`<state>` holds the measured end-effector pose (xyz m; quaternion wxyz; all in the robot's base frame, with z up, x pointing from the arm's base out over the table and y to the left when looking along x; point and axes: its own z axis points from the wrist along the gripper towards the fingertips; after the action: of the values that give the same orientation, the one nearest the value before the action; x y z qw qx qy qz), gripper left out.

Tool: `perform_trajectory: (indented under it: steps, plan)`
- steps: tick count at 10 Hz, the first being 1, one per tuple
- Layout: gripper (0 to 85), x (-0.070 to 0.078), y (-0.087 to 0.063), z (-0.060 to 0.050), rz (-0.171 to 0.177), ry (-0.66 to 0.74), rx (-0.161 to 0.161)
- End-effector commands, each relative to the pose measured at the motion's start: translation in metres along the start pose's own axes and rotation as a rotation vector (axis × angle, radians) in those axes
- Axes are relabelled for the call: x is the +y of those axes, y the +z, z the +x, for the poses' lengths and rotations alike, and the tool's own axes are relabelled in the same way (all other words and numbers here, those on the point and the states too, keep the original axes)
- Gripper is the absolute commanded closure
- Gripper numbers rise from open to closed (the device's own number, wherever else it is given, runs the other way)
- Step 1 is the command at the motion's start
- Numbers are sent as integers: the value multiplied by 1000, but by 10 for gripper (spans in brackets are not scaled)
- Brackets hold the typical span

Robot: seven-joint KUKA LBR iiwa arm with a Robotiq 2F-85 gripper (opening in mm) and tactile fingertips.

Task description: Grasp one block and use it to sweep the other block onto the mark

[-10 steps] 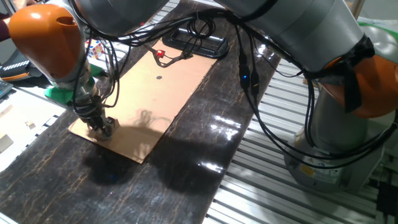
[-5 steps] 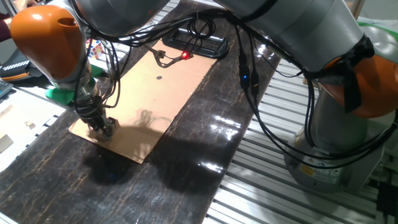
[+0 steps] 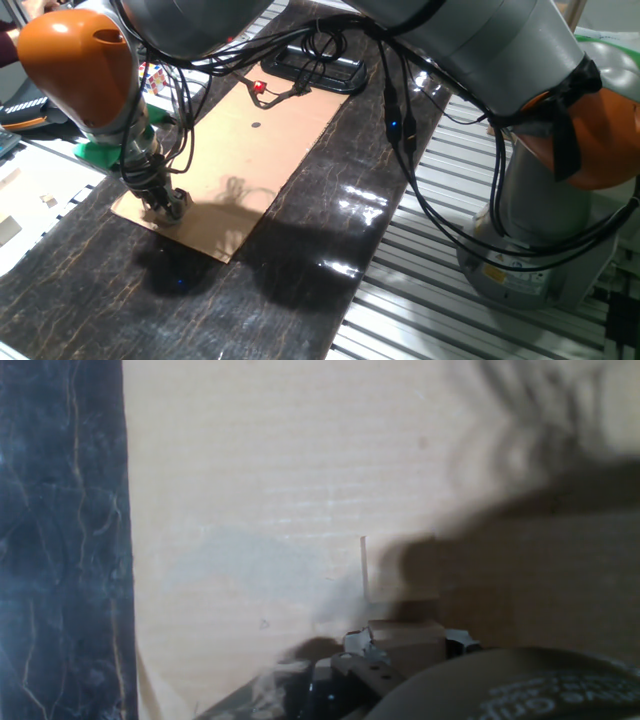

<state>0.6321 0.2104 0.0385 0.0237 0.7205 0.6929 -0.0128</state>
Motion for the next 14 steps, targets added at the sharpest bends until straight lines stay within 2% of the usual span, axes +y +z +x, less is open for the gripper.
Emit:
perform_trajectory:
  steps: [1, 14]
  plan:
    - [843, 0, 0, 0, 0, 2, 0]
    - [843, -1, 2, -7, -3, -11, -5]
